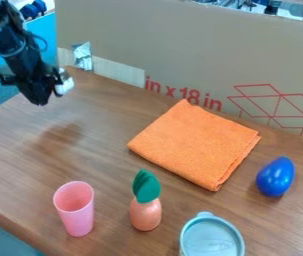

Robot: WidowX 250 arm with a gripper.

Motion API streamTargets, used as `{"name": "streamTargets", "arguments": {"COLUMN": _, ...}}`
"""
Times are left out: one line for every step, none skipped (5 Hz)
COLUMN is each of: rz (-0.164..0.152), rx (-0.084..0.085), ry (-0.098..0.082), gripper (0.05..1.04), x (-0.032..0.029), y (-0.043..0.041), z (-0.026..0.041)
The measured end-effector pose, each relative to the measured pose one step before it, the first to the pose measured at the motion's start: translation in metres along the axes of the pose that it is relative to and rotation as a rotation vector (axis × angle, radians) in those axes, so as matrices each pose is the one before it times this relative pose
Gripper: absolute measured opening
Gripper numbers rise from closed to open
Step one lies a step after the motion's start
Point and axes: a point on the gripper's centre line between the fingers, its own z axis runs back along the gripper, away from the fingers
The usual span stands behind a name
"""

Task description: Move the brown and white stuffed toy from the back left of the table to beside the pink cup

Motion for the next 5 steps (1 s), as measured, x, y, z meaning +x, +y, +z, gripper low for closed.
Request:
{"name": "streamTargets", "arguments": {"rz": 0.0148, "rx": -0.0451, "ry": -0.0446, "gripper": 0.118, "x": -0.01304, "y": -0.00093, "z": 0.02709}}
{"name": "streamTargets", "arguments": {"rz": 0.0324, "rx": -0.0235, "ry": 0.0649, "gripper": 0.118, "x": -0.03692, "y": 0.00575, "z": 0.01065}}
{"name": "streamTargets", "arguments": {"rz": -0.0385, "rx": -0.0074, "ry": 0.0977, "gripper": 0.118, "x": -0.04449, "y": 0.00457, "z": 0.00070}}
{"name": "streamTargets", "arguments": {"rz": -0.0234, "rx": -0.0280, "ry": 0.0593, "gripper": 0.118, "x": -0.03042, "y": -0.00619, "z": 0.00649}}
{"name": "streamTargets", "arguments": {"rz": -0.0341, "rx": -0.0615, "ry": 0.0562, "gripper": 0.118, "x": -0.01889, "y": -0.01640, "z": -0.00062}}
